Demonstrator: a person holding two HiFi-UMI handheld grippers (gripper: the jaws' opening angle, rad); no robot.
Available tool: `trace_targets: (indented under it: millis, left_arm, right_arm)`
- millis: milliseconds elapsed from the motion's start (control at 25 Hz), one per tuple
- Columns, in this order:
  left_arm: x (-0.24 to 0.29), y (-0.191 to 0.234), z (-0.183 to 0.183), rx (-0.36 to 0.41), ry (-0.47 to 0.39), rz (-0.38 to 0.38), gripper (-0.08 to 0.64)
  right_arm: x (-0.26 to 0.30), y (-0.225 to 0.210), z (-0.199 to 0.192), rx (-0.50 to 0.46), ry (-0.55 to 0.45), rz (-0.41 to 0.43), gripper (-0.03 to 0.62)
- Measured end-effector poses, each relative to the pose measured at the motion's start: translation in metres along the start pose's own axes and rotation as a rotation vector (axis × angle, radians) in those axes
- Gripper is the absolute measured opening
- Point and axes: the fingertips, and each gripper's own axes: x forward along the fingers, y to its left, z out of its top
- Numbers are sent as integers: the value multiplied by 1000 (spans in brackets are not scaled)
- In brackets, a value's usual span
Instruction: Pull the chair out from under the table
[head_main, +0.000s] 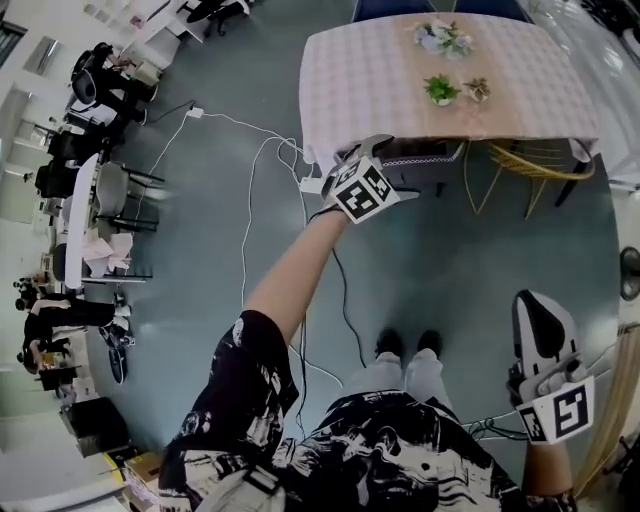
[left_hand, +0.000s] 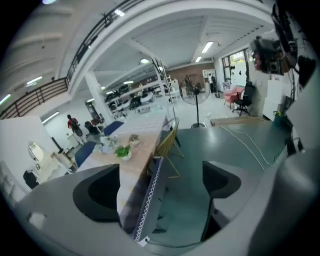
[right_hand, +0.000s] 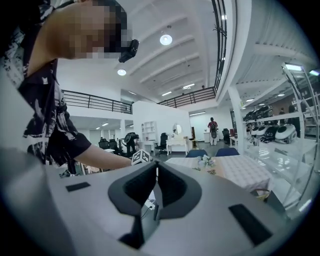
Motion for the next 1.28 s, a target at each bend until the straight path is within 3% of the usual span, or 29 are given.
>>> trace_targets:
  millis: [320, 640, 680, 840, 1280]
  left_arm:
    - [130, 8, -92, 126, 330, -138, 509]
    - [173, 4, -128, 207, 476, -190, 504]
    - [175, 6, -131, 230, 503, -188, 474]
    - [179, 18, -136, 328, 537, -88, 137]
    - [176, 21, -136, 364, 530, -43, 83]
  right_arm:
    - [-10, -23, -33, 52, 62, -120, 11]
    - [0, -18, -53, 85, 72, -115, 11]
    - [2, -18, -56, 91, 74, -113, 11]
    - [8, -12, -65, 99, 90, -100, 11]
    - [24, 4, -44, -14, 34, -108, 11]
